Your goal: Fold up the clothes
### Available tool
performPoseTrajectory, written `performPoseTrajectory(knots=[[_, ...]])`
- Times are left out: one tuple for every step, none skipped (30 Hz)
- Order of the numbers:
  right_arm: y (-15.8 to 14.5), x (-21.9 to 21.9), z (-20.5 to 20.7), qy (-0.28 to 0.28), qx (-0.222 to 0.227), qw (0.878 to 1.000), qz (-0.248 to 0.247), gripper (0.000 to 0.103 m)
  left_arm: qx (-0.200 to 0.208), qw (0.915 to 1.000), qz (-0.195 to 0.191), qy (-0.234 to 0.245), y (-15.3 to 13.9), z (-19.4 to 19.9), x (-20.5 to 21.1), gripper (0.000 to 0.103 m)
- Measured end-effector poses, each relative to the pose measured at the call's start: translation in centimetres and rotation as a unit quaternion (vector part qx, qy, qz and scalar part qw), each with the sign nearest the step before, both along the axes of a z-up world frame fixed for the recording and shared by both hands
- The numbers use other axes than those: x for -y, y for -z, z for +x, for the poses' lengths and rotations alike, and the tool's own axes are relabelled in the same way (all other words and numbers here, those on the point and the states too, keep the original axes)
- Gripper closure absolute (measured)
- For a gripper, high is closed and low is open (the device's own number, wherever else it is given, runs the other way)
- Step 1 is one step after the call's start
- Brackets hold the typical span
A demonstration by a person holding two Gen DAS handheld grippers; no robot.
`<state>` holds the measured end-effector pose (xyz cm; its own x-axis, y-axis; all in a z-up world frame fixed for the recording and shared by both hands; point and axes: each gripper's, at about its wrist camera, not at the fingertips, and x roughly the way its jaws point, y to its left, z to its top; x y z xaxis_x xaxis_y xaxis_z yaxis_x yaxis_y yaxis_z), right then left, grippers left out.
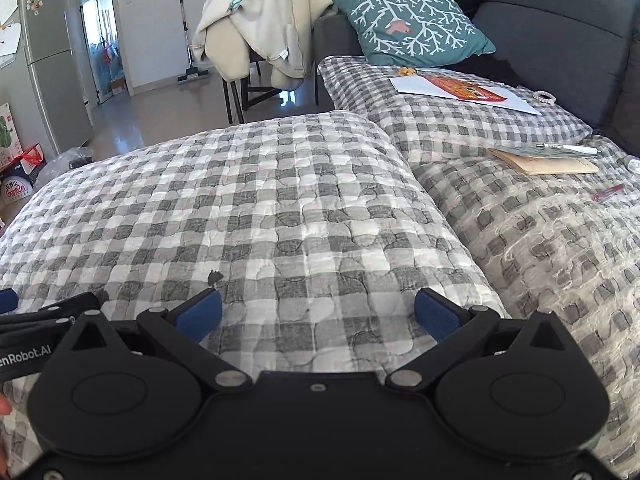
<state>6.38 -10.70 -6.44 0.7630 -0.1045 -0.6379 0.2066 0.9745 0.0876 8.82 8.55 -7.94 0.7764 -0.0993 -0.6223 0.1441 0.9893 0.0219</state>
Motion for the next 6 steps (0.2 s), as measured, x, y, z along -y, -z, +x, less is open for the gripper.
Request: performPoseTrajectory(knots=[[0.03,-0.02,0.07,0.000,-0.001,1.000,-0.002,0.000,-0.001,1.0000,-0.004,0.000,-0.03,-0.04,-0.25,0.000],[0.09,-0.19,0.18,0.000,-0.003,1.000,-0.009,0.000,-0.001,1.0000,-0.005,0.001,-0.02,-0.11,-0.36,0.000],[0.12,-0.36,0.33,0.000,-0.006,1.000,-0.015,0.000,0.000,1.0000,-0.004,0.000,0.01,-0.16,-0.34,0.000],[0.13,-0.38,0.45,0.000,-0.007,1.000,-0.017,0.000,0.001,1.0000,-0.003,0.000,0.05,-0.22,-0.31,0.000],[0.16,-0.31,0.50,0.000,-0.006,1.000,-0.016,0.000,0.002,1.0000,-0.003,0.000,0.08,-0.25,-0.30,0.000],[0.22,-0.12,0.53,0.000,-0.004,1.000,-0.012,0.000,0.002,1.0000,-0.004,0.000,0.11,-0.27,-0.35,0.000]])
